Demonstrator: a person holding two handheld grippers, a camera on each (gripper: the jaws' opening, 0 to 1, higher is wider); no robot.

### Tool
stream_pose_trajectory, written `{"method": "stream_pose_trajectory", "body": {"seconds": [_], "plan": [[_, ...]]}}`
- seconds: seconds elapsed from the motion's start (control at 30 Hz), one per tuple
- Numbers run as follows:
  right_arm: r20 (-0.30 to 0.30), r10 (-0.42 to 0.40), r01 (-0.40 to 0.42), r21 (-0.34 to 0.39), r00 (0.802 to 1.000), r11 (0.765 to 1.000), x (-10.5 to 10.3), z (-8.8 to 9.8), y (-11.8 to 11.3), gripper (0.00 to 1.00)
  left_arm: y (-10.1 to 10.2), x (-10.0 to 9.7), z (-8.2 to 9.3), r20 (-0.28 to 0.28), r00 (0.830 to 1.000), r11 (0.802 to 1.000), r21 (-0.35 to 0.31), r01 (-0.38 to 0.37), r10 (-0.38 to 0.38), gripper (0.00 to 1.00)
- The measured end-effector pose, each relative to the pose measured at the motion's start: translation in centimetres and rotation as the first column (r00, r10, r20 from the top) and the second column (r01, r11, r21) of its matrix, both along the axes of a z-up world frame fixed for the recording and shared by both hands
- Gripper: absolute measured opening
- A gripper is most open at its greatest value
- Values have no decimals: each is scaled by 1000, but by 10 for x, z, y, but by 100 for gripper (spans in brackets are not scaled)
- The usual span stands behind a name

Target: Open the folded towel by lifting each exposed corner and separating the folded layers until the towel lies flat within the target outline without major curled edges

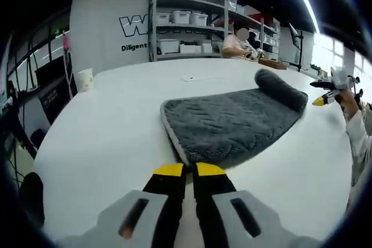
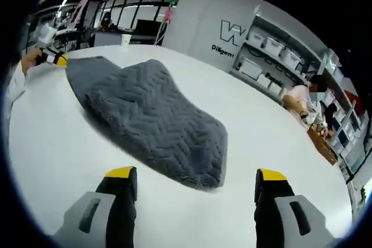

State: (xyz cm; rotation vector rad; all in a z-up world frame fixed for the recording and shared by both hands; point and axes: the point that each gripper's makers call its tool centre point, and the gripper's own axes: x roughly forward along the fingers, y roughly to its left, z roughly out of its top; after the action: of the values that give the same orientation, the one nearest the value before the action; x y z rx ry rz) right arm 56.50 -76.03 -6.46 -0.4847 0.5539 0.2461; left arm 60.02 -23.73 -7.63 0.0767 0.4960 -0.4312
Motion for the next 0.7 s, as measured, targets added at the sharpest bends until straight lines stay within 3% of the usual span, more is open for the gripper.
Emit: {"method": "stream_pose_trajectory", "body": {"seconds": [0.3, 0.4, 0.7], "plan": [[-13, 60, -60, 11, 998, 998, 9, -9, 11, 59, 17, 1, 1, 14, 998, 998, -8, -66, 66, 4], [-19, 73, -73, 16, 997, 997, 12, -12, 15, 55, 19, 1, 1, 13, 997, 997, -5, -72, 72, 4], [-24, 131, -129, 81, 991, 988, 16, -18, 28, 31, 17, 0, 0, 14, 997, 997, -2, -72, 72, 4]]}}
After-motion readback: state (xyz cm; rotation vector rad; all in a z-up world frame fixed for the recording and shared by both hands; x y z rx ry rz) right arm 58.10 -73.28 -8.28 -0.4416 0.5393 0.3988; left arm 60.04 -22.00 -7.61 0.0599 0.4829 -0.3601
